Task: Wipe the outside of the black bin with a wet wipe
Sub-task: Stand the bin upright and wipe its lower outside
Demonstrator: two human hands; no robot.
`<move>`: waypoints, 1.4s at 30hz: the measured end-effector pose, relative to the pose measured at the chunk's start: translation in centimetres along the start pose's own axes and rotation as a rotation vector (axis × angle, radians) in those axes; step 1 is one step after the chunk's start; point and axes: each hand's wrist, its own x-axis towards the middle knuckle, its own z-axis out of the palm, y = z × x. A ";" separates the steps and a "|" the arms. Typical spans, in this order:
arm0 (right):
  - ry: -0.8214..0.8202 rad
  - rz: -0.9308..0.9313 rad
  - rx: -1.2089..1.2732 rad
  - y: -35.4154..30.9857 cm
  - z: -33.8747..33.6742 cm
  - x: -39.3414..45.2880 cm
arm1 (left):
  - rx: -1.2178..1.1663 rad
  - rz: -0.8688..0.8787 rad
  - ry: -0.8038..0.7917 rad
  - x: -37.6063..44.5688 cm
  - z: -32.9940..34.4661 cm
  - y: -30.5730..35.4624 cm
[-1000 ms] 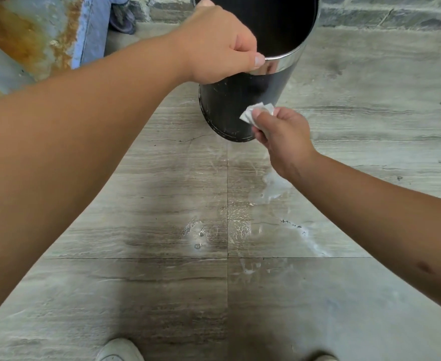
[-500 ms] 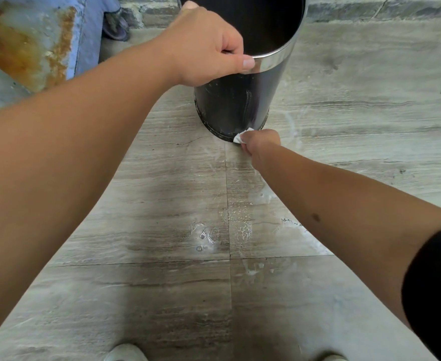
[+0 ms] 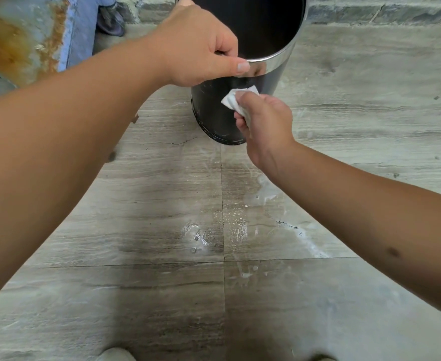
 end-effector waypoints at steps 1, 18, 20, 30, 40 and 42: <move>0.016 0.023 0.014 0.4 0.2 0.3 | -0.011 0.002 0.001 0.0 0.0 0.0; 0.254 0.442 -0.528 9.2 1.0 6.7 | 0.050 0.012 -0.030 0.1 -0.1 0.0; 0.271 0.418 -0.563 8.9 0.5 6.7 | 0.056 0.024 -0.043 0.0 -0.2 -0.1; -0.091 0.432 -0.459 4.5 -6.0 0.5 | 0.115 0.040 0.045 -2.3 0.3 1.0; -0.438 0.010 -0.608 -7.5 -7.0 -5.7 | 0.065 -0.038 0.159 -8.5 -0.8 4.1; -0.488 -0.162 -0.720 -10.0 -6.1 -7.2 | -0.055 -0.009 0.137 -8.2 -1.6 5.1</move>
